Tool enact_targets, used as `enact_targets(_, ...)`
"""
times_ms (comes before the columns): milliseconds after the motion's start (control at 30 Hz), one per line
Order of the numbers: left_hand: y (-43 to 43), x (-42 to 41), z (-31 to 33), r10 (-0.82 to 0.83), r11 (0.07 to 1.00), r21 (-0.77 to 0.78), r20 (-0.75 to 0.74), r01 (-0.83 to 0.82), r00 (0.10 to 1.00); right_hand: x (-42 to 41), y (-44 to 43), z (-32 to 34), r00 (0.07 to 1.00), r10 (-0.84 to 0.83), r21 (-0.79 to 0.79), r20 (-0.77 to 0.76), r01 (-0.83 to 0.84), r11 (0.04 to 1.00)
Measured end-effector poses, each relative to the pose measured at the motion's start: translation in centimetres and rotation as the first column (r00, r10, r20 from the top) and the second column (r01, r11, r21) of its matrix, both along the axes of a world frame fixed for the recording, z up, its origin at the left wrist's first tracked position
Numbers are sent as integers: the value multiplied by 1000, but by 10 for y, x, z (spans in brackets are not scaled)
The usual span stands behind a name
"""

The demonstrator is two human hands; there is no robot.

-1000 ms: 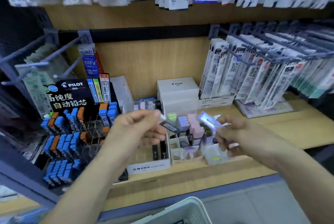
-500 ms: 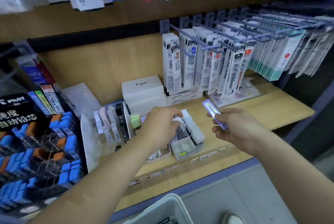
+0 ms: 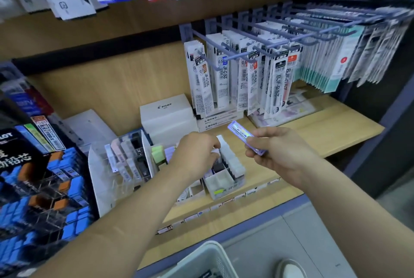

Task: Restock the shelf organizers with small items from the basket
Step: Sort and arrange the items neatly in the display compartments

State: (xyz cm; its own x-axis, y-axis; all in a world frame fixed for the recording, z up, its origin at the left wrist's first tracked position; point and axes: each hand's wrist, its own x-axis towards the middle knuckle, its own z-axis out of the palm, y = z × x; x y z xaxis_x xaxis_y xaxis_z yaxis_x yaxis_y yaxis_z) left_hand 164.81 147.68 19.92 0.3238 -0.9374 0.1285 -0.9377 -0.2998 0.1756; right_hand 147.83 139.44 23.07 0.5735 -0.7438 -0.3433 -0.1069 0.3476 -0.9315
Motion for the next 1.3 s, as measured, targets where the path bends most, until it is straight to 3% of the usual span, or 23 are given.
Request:
enact_targets(200, 1, -10, -16, -6, 1000, -13, 47, 6, 999, 0, -3, 4, 972, -154, 147, 177, 129, 981)
enact_targets(367, -7, -21, -16, 48, 999, 17, 192, -52, 980, 0, -2, 6, 976, -146, 145, 159, 124, 982)
enact_targets(433, -5, -22, -10, 92, 996, -11, 120, -91, 989, 1, 0, 5, 982, -114, 115, 150, 97, 989)
enact_targets(467, -2, -21, -4, 135, 987, -86, -5, -135, 991, 2, 0, 6, 984, -99, 96, 148, 85, 992)
enact_targets(500, 2, -21, 3, 181, 959, -170, -240, -225, 954, 2, 1, 6, 985, -88, 78, 148, 77, 994)
enact_targets(533, 6, -24, 11, 180, 920, -204, -538, -335, 823, 2, 2, 6, 986, -74, 59, 149, 66, 996)
enact_targets(567, 12, -28, 19, 109, 890, -195, -788, -413, 606, 3, 3, 7, 988, -53, 31, 143, 49, 998)
enact_targets(600, 18, -30, 25, 29, 881, -172, -910, -441, 413, 4, 5, 8, 990, -28, 1, 135, 28, 1000)
enact_targets(633, 23, -32, 29, -8, 893, -164, -936, -419, 351, 5, 8, 9, 990, -10, -20, 138, 13, 1000)
enact_targets(767, 40, -41, 35, -32, 938, -144, -942, -316, 334, 12, 15, 12, 973, -24, 24, 229, 19, 1000)
enact_targets(933, 42, -36, 44, -93, 879, -208, -957, -429, 274, 16, 23, 12, 982, 121, -30, 146, -118, 993)
enact_targets(1100, 46, -21, 58, -140, 896, -227, -960, -382, 242, 17, 24, 12, 974, 165, -90, 153, -153, 984)
enact_targets(1167, 47, -18, 60, -127, 898, -240, -943, -368, 307, 18, 26, 11, 972, 203, -115, 121, -189, 975)
enact_targets(1300, 48, -6, 52, -10, 844, -312, -822, -436, 569, 17, 20, 4, 993, 109, -244, -44, -117, 963)
